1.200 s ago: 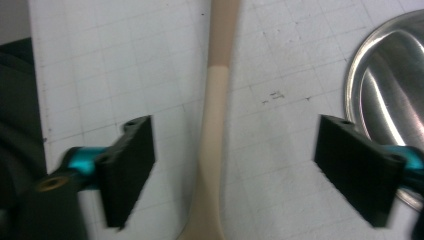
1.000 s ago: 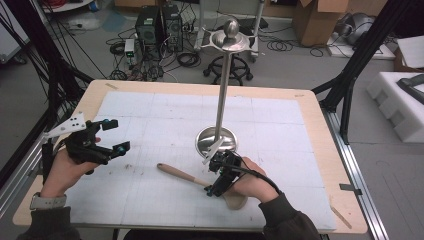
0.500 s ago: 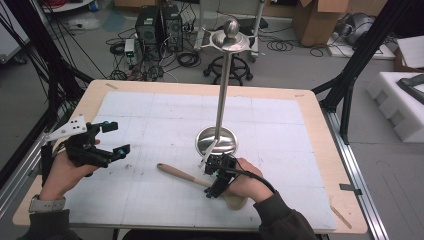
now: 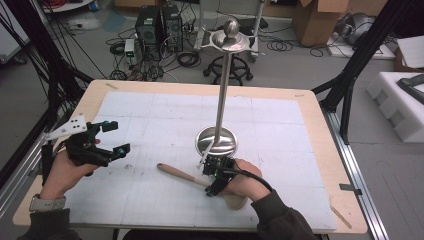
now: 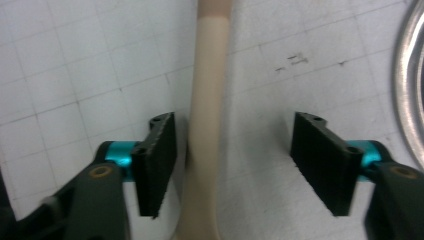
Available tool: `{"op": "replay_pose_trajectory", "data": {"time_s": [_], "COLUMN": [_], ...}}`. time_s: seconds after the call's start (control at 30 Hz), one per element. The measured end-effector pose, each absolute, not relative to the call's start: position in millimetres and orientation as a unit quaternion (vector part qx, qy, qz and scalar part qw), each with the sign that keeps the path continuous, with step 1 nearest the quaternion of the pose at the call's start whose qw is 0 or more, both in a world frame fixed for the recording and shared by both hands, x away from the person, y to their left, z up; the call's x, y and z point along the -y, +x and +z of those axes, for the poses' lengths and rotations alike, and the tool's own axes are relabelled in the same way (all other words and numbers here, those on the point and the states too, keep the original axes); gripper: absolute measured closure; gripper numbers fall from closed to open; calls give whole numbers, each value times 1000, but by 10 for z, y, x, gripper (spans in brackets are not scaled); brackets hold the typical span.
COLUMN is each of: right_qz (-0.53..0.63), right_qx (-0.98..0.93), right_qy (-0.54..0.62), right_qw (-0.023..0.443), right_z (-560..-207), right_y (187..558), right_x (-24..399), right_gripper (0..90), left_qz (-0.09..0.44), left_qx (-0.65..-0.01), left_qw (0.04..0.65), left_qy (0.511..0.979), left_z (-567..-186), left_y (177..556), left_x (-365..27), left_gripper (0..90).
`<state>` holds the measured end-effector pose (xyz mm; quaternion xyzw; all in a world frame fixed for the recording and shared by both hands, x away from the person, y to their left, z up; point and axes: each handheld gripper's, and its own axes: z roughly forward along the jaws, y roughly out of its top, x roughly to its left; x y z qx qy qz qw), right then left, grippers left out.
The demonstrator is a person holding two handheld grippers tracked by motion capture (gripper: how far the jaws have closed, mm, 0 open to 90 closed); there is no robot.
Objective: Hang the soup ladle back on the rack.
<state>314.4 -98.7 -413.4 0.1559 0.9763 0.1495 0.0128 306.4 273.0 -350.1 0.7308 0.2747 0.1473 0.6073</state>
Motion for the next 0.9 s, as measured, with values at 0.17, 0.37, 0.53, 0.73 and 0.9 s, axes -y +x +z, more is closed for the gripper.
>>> {"op": "replay_pose_trajectory", "data": {"time_s": [0.17, 0.37, 0.53, 0.73, 0.9], "right_qz": [144, 135, 121, 115, 118], "right_qx": [-977, -977, -979, -977, -975], "right_qy": [158, 164, 163, 180, 187], "right_qw": [21, 17, 22, 18, 28], "right_z": [-4128, -4109, -4094, -4091, -4086], "right_y": [3115, 3075, 3030, 3008, 2977], "right_x": [972, 940, 885, 850, 857], "right_gripper": [472, 583, 702, 771, 780], "left_qz": [147, 145, 143, 143, 145], "left_qx": [-274, -274, -274, -270, -269], "left_qw": [605, 608, 606, 609, 613], "left_qy": [733, 731, 733, 732, 729], "left_z": [-3505, -3504, -3510, -3501, -3485], "left_y": [3067, 3073, 3079, 3065, 3042], "left_x": [-2725, -2732, -2715, -2724, -2738], "left_gripper": [17, 18, 18, 18, 18]}}
